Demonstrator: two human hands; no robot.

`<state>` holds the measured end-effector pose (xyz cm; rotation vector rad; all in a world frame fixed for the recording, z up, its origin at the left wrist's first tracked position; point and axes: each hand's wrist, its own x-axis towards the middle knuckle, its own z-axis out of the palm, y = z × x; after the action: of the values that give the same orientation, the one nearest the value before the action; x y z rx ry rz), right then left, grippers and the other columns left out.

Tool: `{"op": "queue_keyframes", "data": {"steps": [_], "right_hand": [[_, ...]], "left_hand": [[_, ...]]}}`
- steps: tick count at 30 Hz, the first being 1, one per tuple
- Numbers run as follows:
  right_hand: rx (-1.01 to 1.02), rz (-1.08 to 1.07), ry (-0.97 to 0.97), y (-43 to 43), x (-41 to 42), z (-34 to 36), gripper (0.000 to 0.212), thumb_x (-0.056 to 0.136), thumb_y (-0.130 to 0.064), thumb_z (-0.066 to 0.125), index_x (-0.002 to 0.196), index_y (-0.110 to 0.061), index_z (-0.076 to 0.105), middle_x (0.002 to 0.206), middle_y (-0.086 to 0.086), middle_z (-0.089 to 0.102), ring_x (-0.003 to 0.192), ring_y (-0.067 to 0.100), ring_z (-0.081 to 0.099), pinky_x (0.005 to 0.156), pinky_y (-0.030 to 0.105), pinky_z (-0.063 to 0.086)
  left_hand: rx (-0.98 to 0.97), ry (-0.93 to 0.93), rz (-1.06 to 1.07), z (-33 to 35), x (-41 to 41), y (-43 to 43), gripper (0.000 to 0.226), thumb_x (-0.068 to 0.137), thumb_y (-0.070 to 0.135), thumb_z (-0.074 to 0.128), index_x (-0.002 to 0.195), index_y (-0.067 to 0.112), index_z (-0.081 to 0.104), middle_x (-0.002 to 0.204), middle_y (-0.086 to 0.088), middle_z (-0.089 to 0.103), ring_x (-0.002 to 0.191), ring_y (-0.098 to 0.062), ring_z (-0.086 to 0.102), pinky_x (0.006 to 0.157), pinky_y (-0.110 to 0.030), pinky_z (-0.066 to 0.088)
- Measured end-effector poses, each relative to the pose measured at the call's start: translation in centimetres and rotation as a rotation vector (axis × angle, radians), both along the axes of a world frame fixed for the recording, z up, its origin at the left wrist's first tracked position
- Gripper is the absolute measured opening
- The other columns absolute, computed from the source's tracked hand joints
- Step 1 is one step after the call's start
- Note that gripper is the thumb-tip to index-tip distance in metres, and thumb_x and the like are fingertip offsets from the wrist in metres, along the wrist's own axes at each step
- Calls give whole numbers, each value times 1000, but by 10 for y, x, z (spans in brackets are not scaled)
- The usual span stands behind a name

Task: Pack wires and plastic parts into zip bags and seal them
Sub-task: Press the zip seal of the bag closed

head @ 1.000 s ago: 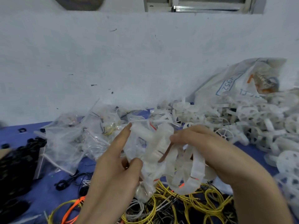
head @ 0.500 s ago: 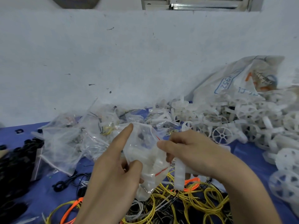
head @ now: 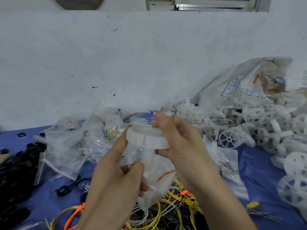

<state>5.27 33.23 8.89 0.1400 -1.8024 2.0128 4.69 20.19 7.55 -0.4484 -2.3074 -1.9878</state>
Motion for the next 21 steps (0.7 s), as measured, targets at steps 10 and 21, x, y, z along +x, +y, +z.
{"op": "queue_keyframes", "data": {"steps": [10,21], "right_hand": [[450,-201,68,6,-2,-2,16,84,-24,68,69,-16,68,80,-5,69,73,4,67,73,33,55],[1017,95,-694,81,-37,-47,22,89,-19,61,87,2,67,86,15,71,53,14,62,47,20,45]], "left_hand": [[77,21,111,1,-3,-9,73,83,-8,46,123,53,52,45,-14,60,36,-16,51,40,-24,45],[354,223,316,1,-14,-30,74,70,11,44,138,40,46,44,3,56,36,-8,48,50,-21,48]]}}
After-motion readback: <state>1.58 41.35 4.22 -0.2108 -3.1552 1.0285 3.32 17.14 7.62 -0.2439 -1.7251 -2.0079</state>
